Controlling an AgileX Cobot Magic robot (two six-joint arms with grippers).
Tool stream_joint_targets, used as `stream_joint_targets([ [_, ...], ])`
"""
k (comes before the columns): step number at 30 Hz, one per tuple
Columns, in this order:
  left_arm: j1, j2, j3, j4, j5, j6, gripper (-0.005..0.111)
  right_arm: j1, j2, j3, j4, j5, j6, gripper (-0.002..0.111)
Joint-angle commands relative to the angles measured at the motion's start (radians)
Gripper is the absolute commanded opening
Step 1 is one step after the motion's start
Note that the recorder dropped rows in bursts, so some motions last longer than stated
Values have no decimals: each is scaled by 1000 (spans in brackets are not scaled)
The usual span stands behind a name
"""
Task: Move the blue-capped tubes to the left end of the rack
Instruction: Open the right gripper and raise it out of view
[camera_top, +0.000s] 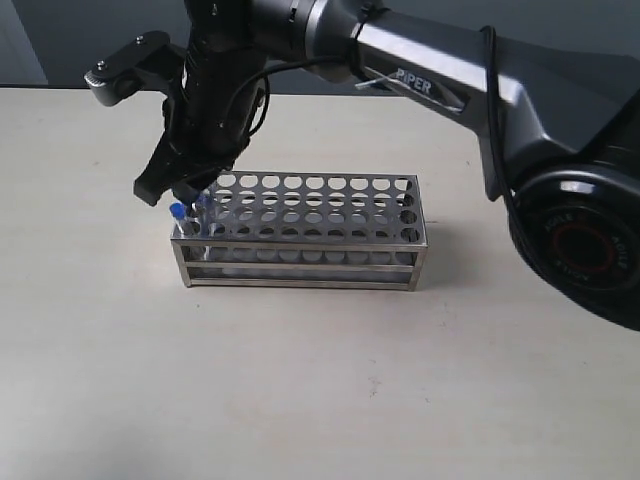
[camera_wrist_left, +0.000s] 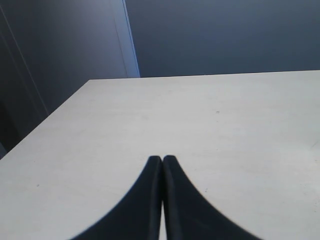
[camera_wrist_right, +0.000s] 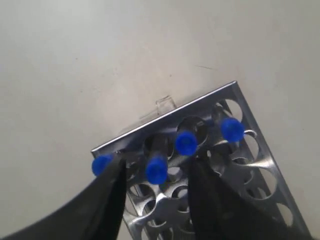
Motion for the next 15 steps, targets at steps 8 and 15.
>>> stream_joint_targets([
  [8, -8, -4, 5, 1, -12, -4, 0, -2, -156, -7, -2, 95, 5, 39],
  [15, -8, -4, 5, 1, -12, -4, 0, -2, -264, -7, -21, 97, 5, 39],
])
